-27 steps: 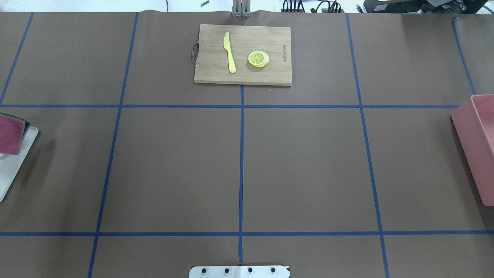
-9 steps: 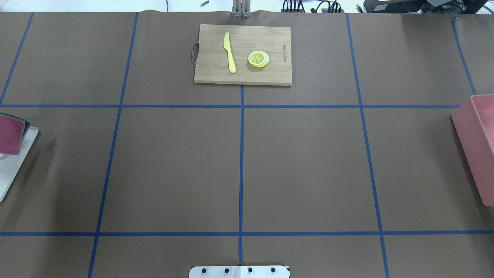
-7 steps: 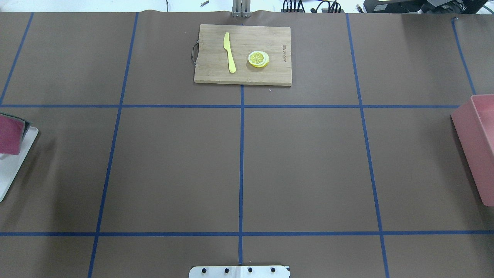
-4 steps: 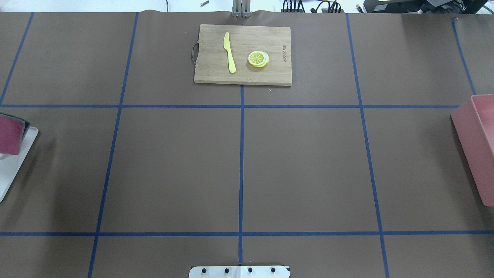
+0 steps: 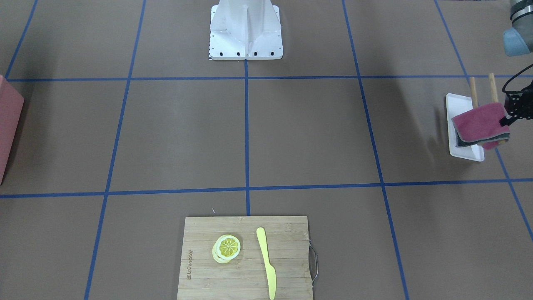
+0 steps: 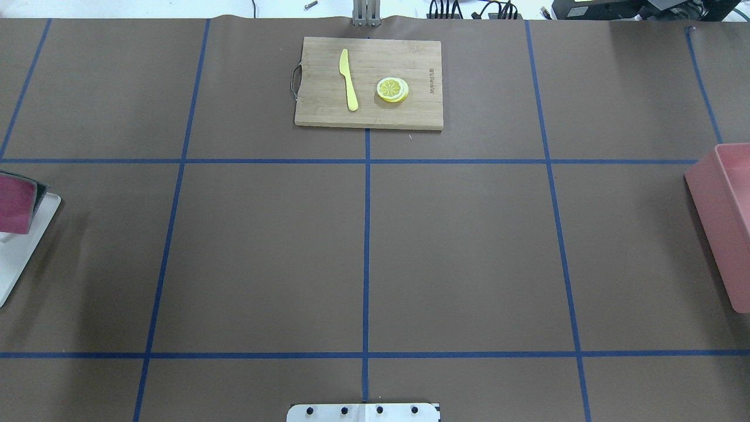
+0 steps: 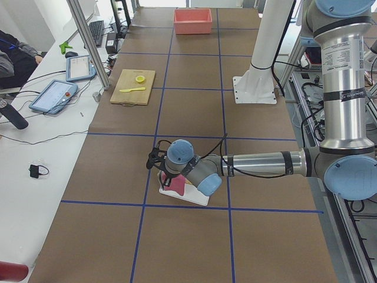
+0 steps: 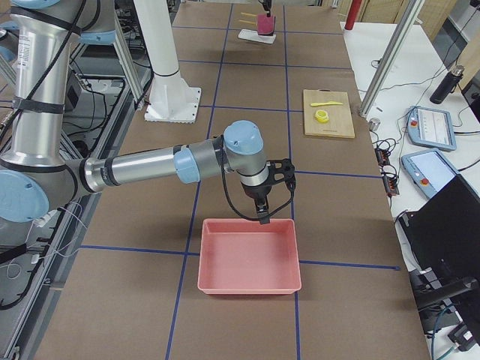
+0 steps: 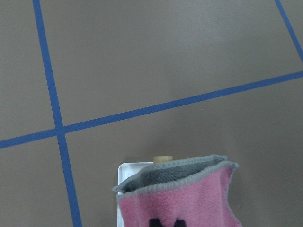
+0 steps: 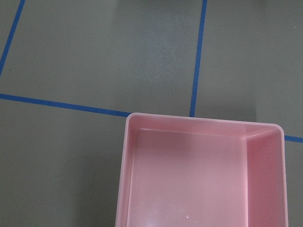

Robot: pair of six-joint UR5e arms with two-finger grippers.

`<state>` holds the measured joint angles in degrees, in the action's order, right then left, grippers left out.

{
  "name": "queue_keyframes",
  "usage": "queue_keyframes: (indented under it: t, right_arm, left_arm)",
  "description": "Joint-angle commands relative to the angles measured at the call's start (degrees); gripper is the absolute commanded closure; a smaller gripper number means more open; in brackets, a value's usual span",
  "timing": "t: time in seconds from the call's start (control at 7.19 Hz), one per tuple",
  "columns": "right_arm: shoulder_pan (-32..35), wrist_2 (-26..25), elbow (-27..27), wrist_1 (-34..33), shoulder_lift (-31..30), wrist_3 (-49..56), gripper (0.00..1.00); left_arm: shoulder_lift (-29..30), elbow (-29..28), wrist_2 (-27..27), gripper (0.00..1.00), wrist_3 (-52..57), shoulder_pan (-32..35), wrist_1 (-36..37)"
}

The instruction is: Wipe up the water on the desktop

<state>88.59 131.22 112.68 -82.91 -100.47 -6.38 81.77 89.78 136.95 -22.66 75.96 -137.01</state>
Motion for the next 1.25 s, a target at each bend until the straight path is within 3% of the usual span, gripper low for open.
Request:
queue_keyframes:
  t: [0.0, 0.56, 0.97, 1.11]
  right_arm:
    - [0.0, 0.0, 0.0, 0.0, 0.0, 0.0, 0.0]
    - [0.0, 1.1, 0.2, 0.1, 0.7, 0.1, 0.0]
    - [-0.5, 4.4, 0.4, 6.5, 0.7, -1.5, 0.0]
    - [-3.0, 5.9, 0.1, 12.4, 1.2, -1.5, 0.0]
  left_arm:
    - [-0.1, 0.1, 2.2, 1.0, 0.1, 0.2, 0.1]
    - [3.1, 0.9, 8.2, 1.0, -6.4, 8.3, 1.1]
    - [9.3, 4.7, 5.4, 1.0, -33.7, 8.6, 0.8]
    - [10.2, 6.0, 3.8, 1.0, -39.2, 7.6, 0.7]
